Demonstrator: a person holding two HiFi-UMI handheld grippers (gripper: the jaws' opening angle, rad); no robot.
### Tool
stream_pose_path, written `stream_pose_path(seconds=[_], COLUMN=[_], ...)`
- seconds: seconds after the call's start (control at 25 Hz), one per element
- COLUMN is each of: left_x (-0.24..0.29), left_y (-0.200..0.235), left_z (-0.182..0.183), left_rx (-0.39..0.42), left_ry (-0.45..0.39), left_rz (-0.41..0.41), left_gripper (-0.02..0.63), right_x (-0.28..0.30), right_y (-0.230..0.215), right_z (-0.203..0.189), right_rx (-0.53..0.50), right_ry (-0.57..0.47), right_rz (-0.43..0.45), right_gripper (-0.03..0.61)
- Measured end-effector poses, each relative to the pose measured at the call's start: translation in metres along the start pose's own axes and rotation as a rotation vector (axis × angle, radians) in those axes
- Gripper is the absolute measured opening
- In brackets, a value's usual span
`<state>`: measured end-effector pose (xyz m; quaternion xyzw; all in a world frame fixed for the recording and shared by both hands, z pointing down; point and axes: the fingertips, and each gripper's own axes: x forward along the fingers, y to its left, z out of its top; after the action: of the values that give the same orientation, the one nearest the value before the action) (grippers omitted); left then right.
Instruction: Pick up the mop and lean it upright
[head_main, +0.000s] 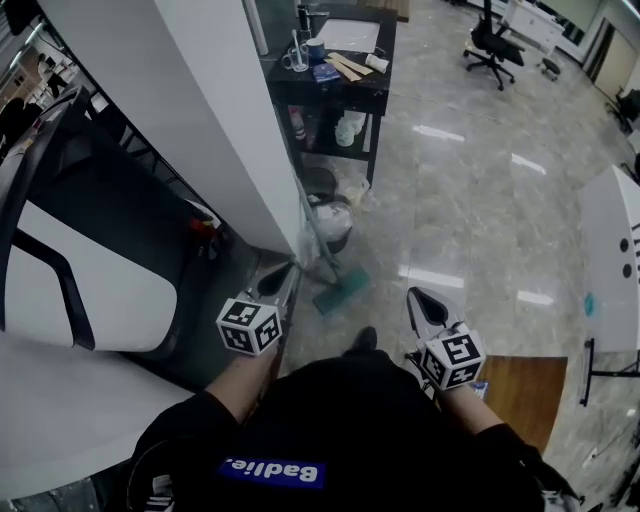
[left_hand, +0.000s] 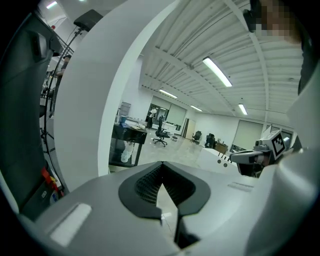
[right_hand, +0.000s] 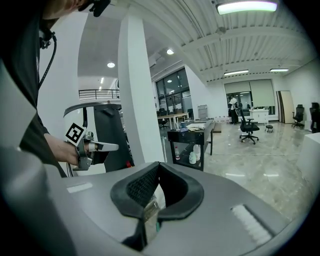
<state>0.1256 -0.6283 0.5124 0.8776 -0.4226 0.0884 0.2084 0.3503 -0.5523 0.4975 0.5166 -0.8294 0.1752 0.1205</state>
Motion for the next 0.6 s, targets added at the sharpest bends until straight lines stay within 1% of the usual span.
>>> stream_pose_path(seconds=[0.32, 0.48, 0.6], left_x=[-0.103, -0.143, -0.166], left_y=[-0.022, -0.029, -0.039], left_z=[0.006, -0.001, -0.007], left_rx=[0.131, 0.176, 0.207], left_ry=[-0.061, -0.075, -0.086], left_rz=[-0.152, -0.2, -0.231], left_gripper=[0.02, 0.02, 0.02], right_x=[-0.037, -0.052, -0.067], right_y=[0.108, 0.15, 0.172], right_z=[-0.017, -0.023, -0.028], right_rx=[0.023, 0.023, 0.011], right_ry=[-0.03, -0.037, -0.037], right_rz=[-0.074, -0.102, -0.109], right_gripper=[0.006, 0.006, 0.006])
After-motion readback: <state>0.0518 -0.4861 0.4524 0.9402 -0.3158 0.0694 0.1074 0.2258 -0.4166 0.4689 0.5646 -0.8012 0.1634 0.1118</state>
